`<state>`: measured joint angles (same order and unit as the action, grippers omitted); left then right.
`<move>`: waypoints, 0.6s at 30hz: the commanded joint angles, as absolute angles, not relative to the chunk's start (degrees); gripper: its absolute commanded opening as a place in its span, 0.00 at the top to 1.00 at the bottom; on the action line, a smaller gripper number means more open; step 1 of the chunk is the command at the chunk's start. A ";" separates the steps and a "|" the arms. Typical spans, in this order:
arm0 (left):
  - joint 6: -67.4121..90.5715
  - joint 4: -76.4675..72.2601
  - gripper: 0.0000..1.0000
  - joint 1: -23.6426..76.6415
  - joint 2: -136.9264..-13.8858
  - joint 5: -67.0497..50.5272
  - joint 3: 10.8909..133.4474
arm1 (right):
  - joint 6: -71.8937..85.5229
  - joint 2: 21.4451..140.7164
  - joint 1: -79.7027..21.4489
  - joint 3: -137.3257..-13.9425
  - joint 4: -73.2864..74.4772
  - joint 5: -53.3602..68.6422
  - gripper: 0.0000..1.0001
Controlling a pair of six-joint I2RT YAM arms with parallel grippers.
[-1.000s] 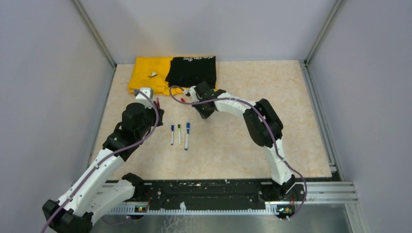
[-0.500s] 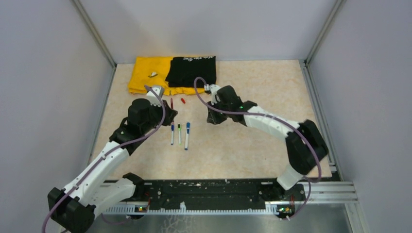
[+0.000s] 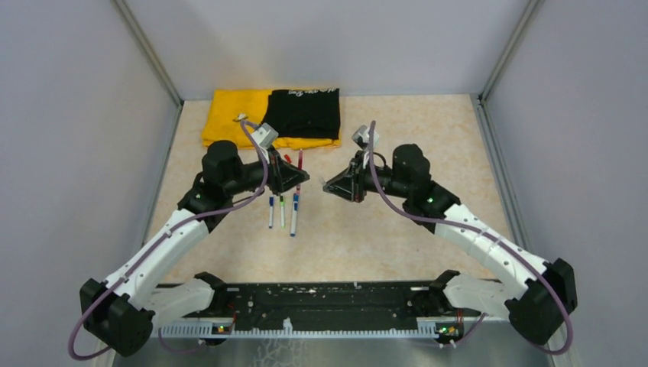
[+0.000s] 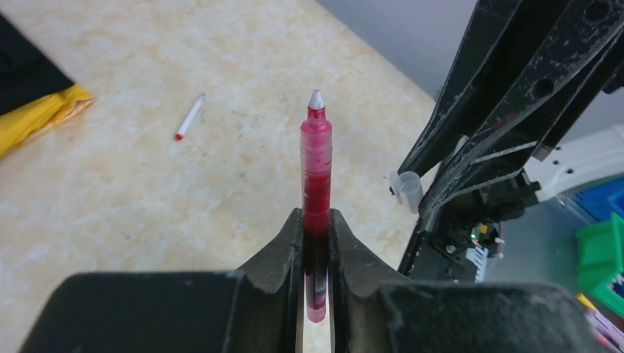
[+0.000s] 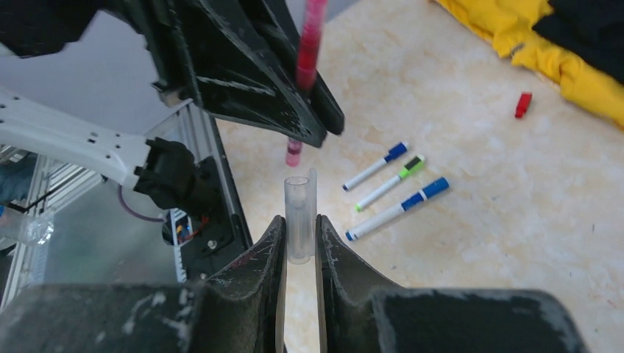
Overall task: Insert the pens into the pen caps
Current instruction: Adjust the pen cap at the center of the board.
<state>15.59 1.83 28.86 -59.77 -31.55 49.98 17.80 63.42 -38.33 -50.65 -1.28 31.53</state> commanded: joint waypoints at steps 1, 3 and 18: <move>15.74 -4.07 1.00 30.42 -59.70 -40.91 51.94 | 16.93 57.41 -38.14 -49.53 -8.12 35.94 1.00; 16.17 -5.24 1.00 31.08 -59.74 -42.29 52.03 | 16.60 55.49 -38.14 -48.76 -9.42 36.74 1.00; 13.43 -2.92 1.00 32.54 -58.29 -39.39 52.81 | 10.99 50.36 -38.14 -49.25 -10.26 52.06 1.00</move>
<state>15.38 -3.03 32.23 -59.64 -40.51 50.87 14.22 51.48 -38.33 -47.31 -9.04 46.15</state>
